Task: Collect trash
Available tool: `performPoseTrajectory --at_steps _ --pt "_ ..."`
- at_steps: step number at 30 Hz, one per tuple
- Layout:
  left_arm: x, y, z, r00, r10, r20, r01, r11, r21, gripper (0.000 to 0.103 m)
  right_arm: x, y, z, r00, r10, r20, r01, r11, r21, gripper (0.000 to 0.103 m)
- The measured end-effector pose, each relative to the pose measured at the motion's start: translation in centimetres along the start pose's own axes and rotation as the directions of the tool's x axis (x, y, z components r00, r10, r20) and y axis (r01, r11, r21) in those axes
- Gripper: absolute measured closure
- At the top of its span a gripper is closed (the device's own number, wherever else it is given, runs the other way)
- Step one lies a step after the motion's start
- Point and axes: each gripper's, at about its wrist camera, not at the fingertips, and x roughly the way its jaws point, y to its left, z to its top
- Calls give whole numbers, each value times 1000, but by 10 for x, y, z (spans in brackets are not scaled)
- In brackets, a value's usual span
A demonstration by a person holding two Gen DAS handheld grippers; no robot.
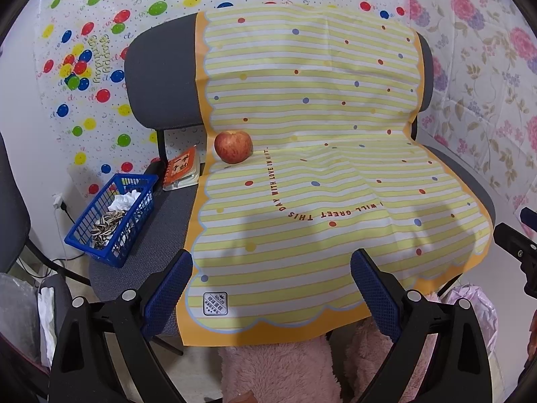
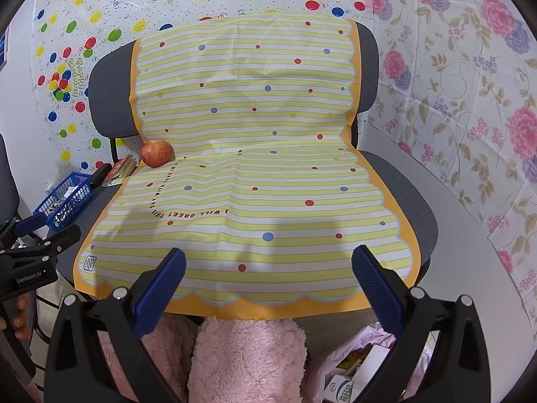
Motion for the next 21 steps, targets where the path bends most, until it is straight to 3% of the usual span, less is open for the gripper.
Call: performPoseTrajectory --at_steps 21 --pt "0 1 0 1000 3 -2 -3 1000 -6 9 1 5 2 1000 1 -3 -1 1000 -9 6"
